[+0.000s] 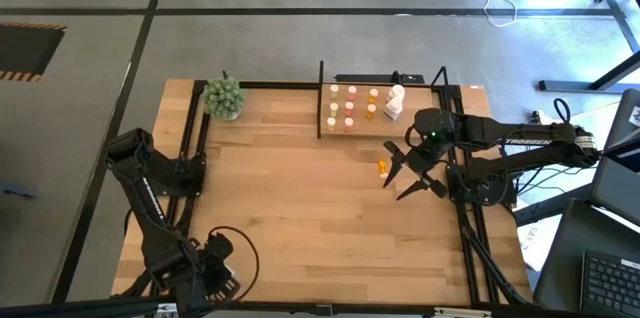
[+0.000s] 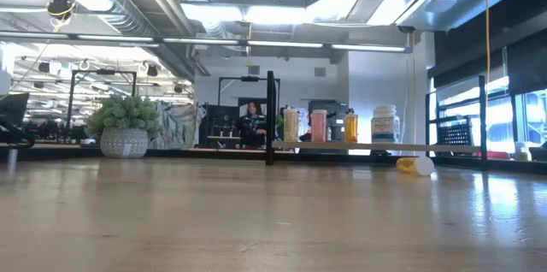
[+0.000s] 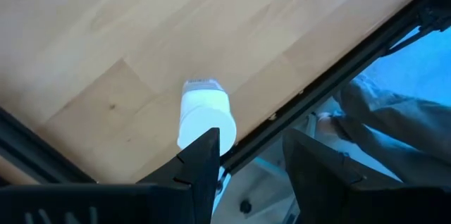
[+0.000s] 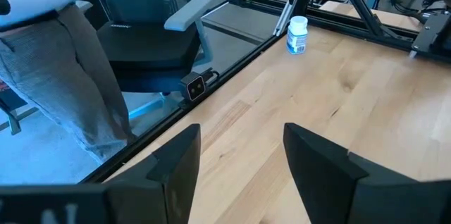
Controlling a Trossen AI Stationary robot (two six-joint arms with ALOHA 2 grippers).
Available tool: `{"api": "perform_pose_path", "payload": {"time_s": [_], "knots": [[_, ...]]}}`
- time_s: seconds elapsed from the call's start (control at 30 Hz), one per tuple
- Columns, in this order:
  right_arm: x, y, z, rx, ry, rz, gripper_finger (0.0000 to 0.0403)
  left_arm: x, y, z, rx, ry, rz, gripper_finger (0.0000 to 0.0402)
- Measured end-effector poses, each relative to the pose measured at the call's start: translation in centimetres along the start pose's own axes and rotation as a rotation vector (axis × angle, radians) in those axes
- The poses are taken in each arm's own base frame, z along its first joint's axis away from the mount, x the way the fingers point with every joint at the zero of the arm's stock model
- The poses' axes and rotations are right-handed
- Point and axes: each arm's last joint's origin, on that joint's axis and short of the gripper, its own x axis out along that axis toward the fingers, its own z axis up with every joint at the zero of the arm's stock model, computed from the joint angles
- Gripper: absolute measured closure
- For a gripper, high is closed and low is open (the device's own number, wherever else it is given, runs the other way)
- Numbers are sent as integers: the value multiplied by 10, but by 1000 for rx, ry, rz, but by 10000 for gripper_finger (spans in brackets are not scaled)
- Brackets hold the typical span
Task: Pick and place medicine bottles onto shelf by color
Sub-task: Put the white pill bottle on the shelf aligned with the other white pill bottles
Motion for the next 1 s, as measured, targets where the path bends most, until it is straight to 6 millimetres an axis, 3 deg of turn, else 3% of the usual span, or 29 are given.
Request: {"api": "perform_pose_path", "payload": {"time_s": [0.33, 0.53, 0.83, 1.0], "knots": [[0, 0, 0, 0, 0, 0, 196, -1, -1, -3, 6, -43, -44, 252], [0, 0, 0, 0, 0, 0, 196, -9, 4, -32, 47, -229, -236, 252], [0, -1, 0, 0, 14, -42, 196, 33, 11, -78, 153, -268, -237, 252], [0, -3, -1, 0, 31, -93, 196, 41, 11, -89, 102, -151, -221, 252]]}}
